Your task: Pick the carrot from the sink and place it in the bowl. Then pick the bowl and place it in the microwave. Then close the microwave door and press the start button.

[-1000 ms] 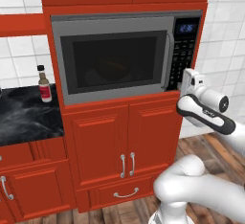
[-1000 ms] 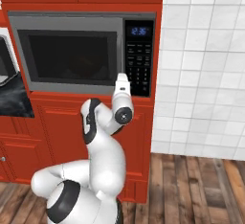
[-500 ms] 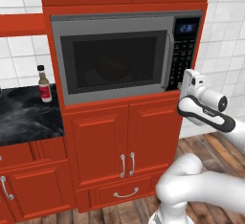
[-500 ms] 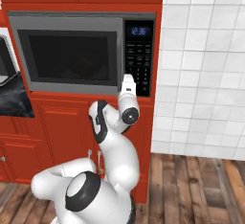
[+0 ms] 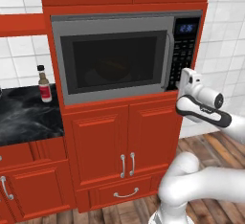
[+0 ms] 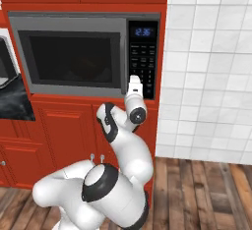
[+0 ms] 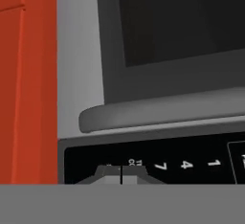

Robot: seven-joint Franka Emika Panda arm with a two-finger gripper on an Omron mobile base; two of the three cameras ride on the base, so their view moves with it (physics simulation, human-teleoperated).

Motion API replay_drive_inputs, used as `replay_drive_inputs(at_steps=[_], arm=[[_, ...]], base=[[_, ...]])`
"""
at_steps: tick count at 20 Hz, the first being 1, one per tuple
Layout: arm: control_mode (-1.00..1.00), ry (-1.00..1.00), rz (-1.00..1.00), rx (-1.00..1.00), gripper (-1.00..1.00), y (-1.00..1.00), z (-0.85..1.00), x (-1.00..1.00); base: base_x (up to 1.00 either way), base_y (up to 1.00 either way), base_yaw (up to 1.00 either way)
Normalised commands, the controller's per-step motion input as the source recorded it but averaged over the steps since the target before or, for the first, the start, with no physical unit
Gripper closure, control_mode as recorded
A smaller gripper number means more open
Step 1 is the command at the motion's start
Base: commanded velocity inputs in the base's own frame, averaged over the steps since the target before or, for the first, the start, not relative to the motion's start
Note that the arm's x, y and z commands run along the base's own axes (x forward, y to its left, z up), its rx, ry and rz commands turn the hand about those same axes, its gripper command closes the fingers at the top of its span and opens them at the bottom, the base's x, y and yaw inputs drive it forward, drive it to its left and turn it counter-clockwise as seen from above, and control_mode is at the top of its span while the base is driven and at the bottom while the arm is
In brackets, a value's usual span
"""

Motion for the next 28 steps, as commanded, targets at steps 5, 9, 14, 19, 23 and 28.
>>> replay_drive_inputs(at_steps=[5, 9, 14, 19, 23, 28], arm=[[-1.0, 0.0, 0.0, 0.0, 1.0, 0.0, -0.13, 0.35], [-1.0, 0.0, 0.0, 0.0, 1.0, 0.0, -0.2, 0.38], [-1.0, 0.0, 0.0, 0.0, 1.0, 0.0, -0.2, 0.36], [-1.0, 0.0, 0.03, 0.0, 1.0, 0.0, -0.17, 0.32], [-1.0, 0.0, 0.05, 0.0, 1.0, -0.01, -0.15, 0.27], [-1.0, 0.0, 0.05, 0.0, 1.0, 0.0, -0.14, 0.28]], base=[[0.0, 0.0, 0.0], [0.0, 0.0, 0.0], [0.0, 0.0, 0.0], [0.0, 0.0, 0.0], [0.0, 0.0, 0.0], [0.0, 0.0, 0.0]])
